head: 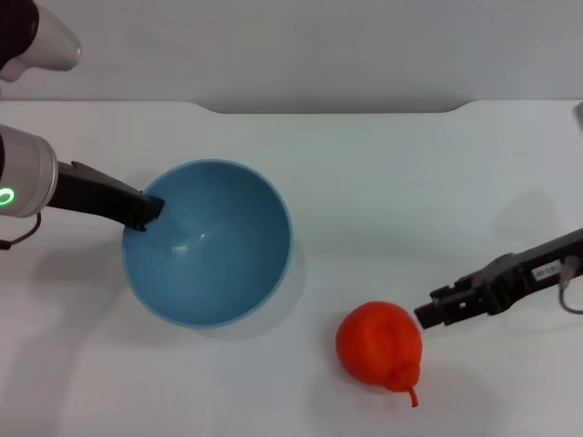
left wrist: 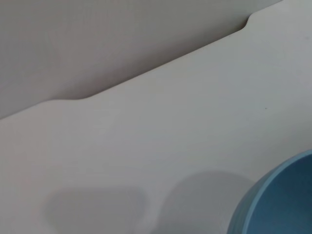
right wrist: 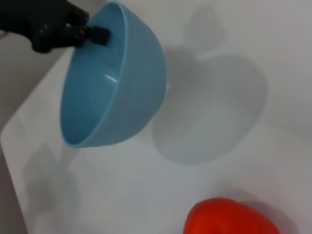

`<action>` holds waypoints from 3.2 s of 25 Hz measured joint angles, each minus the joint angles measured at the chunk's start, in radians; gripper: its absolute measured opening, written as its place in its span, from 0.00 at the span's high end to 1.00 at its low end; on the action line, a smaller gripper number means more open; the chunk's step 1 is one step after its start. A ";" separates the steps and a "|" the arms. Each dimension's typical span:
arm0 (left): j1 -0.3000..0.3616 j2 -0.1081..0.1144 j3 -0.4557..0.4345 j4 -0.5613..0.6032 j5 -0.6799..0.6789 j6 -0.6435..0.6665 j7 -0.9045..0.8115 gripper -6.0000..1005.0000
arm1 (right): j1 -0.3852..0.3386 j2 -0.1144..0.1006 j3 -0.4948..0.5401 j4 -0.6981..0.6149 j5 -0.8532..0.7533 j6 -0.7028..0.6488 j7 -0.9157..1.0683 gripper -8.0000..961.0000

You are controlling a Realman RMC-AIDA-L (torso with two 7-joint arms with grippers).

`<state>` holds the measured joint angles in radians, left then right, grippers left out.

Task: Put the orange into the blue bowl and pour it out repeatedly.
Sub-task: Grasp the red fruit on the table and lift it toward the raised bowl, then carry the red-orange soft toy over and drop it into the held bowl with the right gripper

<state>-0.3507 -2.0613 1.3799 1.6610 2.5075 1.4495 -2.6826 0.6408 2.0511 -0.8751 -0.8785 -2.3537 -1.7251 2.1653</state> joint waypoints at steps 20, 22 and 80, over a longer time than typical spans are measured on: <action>-0.010 0.003 0.038 -0.001 0.012 0.012 -0.015 1.00 | 0.099 0.024 -0.155 0.280 -0.026 0.298 0.008 0.51; -0.011 0.003 0.042 -0.001 0.012 0.012 -0.015 1.00 | 0.101 0.024 -0.163 0.283 -0.025 0.306 0.008 0.51; -0.360 -0.007 0.427 -0.316 -0.066 -0.126 -0.148 1.00 | -0.105 0.016 -0.255 -0.334 0.214 -0.036 0.043 0.58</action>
<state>-0.7104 -2.0684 1.8069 1.3452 2.4415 1.3236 -2.8301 0.5360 2.0668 -1.1304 -1.2127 -2.1397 -1.7611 2.2081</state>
